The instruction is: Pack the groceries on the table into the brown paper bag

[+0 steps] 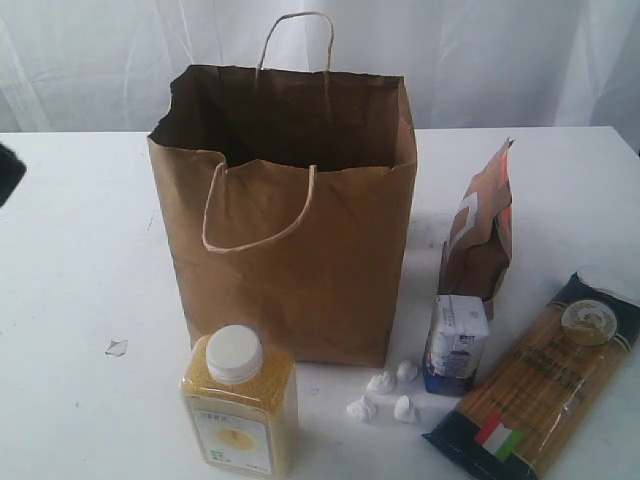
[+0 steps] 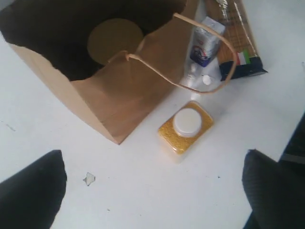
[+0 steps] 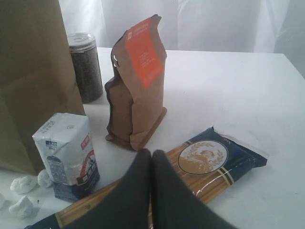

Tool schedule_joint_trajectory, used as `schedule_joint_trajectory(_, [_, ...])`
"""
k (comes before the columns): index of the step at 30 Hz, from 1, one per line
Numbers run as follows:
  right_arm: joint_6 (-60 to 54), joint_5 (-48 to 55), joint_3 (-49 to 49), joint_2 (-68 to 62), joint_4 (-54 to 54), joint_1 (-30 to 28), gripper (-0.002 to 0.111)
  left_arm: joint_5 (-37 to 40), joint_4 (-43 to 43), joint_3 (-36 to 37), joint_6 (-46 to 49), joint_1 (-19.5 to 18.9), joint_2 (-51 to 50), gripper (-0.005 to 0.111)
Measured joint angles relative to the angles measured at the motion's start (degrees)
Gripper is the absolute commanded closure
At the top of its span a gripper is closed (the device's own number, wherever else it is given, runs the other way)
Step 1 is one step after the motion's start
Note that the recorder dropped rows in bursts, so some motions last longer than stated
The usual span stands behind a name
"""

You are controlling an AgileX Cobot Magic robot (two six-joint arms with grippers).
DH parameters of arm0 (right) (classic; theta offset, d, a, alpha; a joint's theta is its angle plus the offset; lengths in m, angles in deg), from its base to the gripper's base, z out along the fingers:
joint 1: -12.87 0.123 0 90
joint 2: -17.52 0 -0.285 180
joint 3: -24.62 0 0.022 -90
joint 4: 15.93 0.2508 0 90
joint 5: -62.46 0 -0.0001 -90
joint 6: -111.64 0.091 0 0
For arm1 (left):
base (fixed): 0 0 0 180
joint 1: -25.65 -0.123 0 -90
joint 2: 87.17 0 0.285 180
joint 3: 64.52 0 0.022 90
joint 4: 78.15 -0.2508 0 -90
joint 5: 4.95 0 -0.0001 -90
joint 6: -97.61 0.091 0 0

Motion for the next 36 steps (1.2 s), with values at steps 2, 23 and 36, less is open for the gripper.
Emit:
schedule_joint_trajectory(2, [0.0,0.0,0.0,0.0,0.0,0.0,0.108,0.0,2.4,2.6,2.2,0.0,1.2,0.033])
schedule_joint_trajectory(23, [0.1,0.0,0.0,0.0,0.0,0.0,0.108,-1.2,21.2,17.2,36.2,0.0,-7.8,0.020])
schedule_joint_trajectory(36, [0.1,0.0,0.0,0.0,0.0,0.0,0.108,-5.6,25.3,17.2,49.3,0.0,-16.9,0.021])
